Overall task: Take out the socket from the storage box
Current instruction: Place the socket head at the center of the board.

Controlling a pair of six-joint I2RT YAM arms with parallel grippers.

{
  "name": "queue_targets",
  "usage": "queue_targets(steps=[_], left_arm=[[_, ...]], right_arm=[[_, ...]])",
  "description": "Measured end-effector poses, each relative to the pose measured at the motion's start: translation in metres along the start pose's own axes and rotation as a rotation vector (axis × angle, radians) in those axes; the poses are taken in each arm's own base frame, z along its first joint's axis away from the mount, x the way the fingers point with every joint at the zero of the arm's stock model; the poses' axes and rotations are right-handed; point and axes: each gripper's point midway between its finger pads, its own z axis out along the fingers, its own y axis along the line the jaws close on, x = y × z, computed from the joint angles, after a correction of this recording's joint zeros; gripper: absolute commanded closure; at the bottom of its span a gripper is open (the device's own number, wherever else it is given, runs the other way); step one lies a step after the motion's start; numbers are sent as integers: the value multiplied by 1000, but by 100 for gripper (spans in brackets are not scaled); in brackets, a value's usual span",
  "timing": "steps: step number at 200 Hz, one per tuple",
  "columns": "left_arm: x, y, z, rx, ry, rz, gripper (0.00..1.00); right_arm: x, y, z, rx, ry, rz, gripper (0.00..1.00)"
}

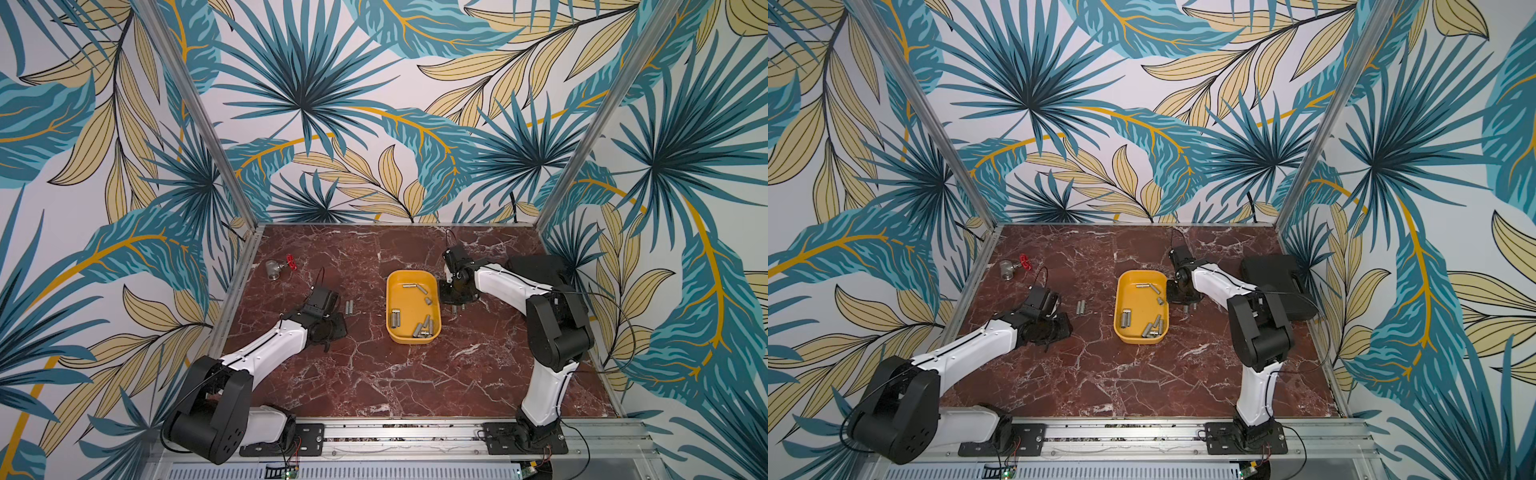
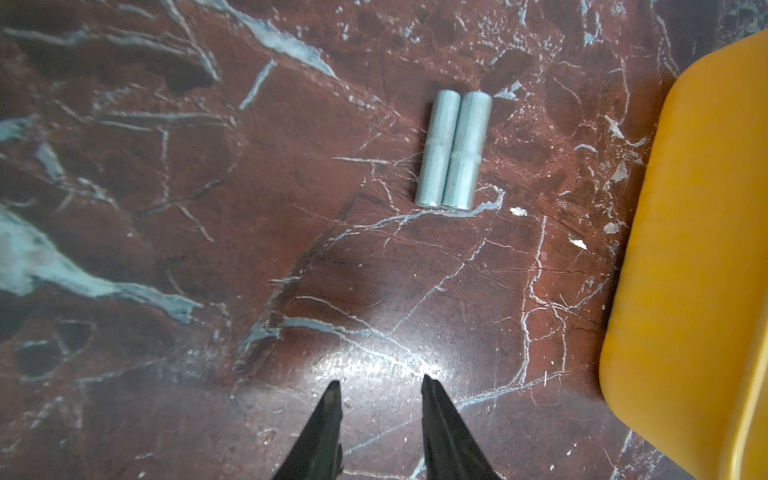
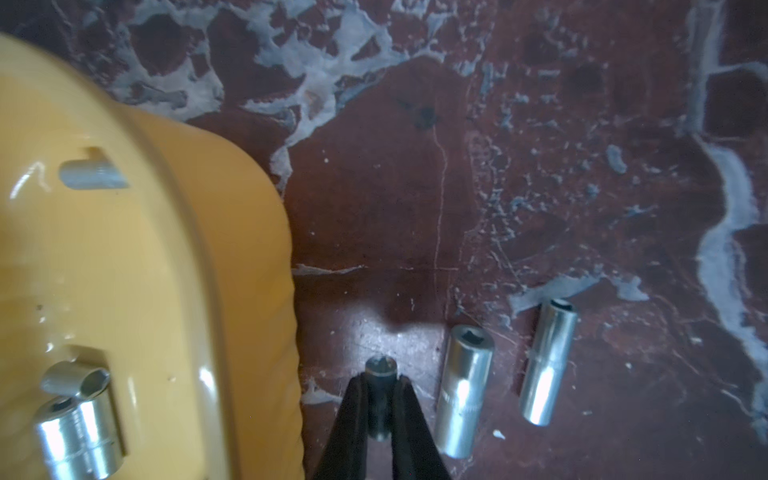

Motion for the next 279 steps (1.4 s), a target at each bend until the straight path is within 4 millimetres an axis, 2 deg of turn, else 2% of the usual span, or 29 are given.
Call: queue_targets(steps=[48, 219, 248, 279], left_arm=[[1, 0, 0, -1, 3, -1, 64], [5, 1, 4, -10, 20, 4, 64], [2, -6, 1, -11, 28, 25, 64], [-19, -38, -10, 29, 1, 75, 64]], right_arm=[[2, -1, 14, 8, 17, 3, 84], [0, 1, 14, -2, 7, 4, 82], [-3, 3, 5, -12, -11, 3, 82], [-15, 8, -27, -36, -70, 2, 80]])
